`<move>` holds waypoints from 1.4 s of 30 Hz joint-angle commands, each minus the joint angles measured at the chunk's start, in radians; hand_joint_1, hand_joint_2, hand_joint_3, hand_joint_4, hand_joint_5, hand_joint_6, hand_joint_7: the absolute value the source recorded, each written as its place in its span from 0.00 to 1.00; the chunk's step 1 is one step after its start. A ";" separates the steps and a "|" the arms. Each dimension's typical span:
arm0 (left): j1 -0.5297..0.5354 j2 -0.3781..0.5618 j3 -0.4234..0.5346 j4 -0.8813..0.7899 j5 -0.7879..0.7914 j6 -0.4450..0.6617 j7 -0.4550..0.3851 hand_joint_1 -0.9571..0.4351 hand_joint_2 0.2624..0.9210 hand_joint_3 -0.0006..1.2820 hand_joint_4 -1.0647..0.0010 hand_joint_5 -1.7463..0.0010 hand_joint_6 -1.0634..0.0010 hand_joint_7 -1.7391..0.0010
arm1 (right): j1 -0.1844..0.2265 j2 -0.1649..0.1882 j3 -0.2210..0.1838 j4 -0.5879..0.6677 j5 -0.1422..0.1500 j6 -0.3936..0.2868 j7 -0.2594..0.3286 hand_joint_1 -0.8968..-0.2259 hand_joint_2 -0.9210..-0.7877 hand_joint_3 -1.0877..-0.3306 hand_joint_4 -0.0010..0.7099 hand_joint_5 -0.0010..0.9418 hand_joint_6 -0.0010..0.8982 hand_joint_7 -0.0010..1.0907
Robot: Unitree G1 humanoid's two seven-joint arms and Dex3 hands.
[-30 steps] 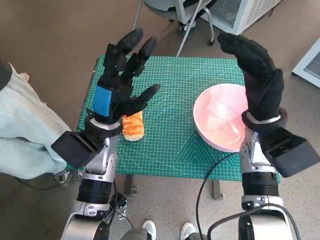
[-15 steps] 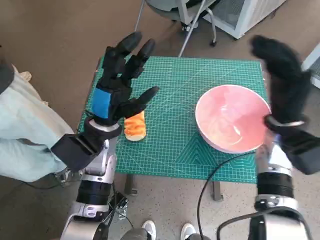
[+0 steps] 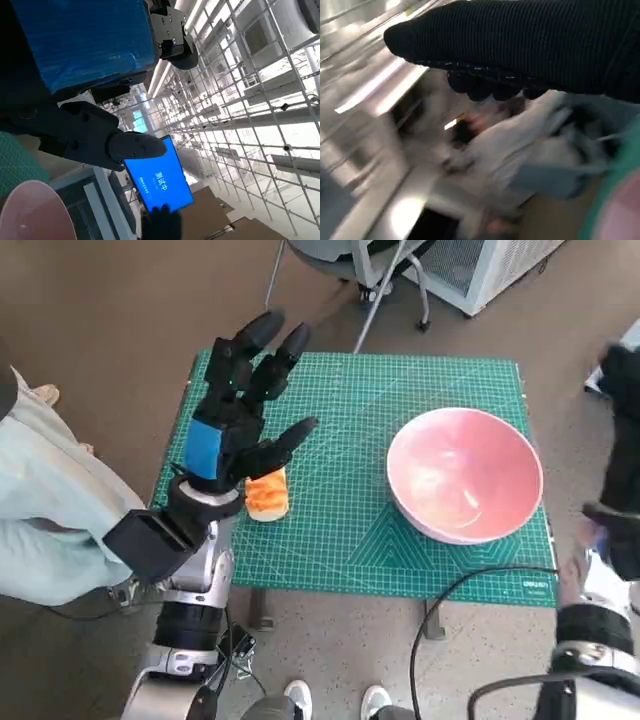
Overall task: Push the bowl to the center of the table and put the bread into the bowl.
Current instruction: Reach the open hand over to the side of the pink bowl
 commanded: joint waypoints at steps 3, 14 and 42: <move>0.005 -0.001 0.003 0.006 -0.010 -0.010 -0.005 0.44 1.00 0.21 0.67 1.00 1.00 0.59 | 0.034 0.012 -0.008 0.112 -0.013 0.100 -0.069 0.67 0.00 0.31 0.42 0.02 0.03 0.65; 0.008 0.012 0.007 0.000 0.000 -0.007 -0.003 0.44 1.00 0.20 0.67 1.00 1.00 0.59 | 0.017 0.103 -0.046 0.175 0.027 0.264 -0.093 0.66 0.00 0.33 0.51 0.03 0.18 0.54; 0.068 0.060 0.023 -0.043 0.016 -0.003 0.025 0.42 1.00 0.19 0.65 1.00 0.89 0.68 | -0.162 0.307 -0.215 0.208 0.198 0.488 0.006 0.65 0.00 0.32 0.40 0.01 0.13 0.53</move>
